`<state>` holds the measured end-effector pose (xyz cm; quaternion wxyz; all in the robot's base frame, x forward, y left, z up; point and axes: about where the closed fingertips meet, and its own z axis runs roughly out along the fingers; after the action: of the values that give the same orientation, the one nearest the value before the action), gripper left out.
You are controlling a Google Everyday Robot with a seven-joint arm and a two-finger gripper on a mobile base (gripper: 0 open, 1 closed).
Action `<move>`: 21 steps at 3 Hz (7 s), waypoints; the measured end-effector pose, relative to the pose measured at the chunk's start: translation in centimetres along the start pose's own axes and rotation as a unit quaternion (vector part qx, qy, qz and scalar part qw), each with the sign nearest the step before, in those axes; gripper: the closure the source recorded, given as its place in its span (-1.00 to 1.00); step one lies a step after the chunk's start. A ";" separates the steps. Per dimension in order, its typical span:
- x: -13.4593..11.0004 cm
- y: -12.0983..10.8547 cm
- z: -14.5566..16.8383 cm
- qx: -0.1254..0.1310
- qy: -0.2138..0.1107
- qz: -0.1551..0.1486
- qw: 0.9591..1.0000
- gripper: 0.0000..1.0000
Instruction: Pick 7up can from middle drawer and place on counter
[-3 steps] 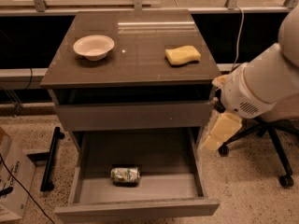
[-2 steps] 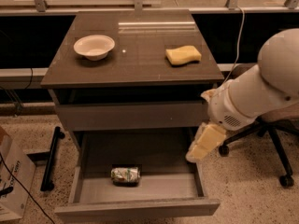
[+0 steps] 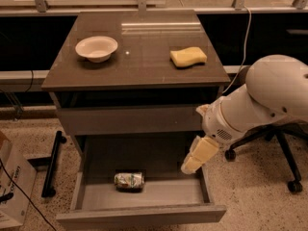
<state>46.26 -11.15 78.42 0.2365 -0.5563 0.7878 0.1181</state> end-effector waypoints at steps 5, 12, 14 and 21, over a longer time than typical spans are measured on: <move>-1.8 3.1 20.7 -0.143 -0.111 0.016 0.983 -1.00; -0.7 5.3 44.9 -0.242 -0.099 0.082 0.962 -1.00; -1.0 5.2 43.2 -0.228 -0.094 0.063 0.967 -0.24; -6.0 5.1 36.1 -0.213 -0.165 0.013 0.963 -1.00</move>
Offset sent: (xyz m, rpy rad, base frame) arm 0.0146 0.0773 -0.1045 0.1676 0.1033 0.0828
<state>51.86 11.76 50.00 0.2377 -0.5565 0.7018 0.3759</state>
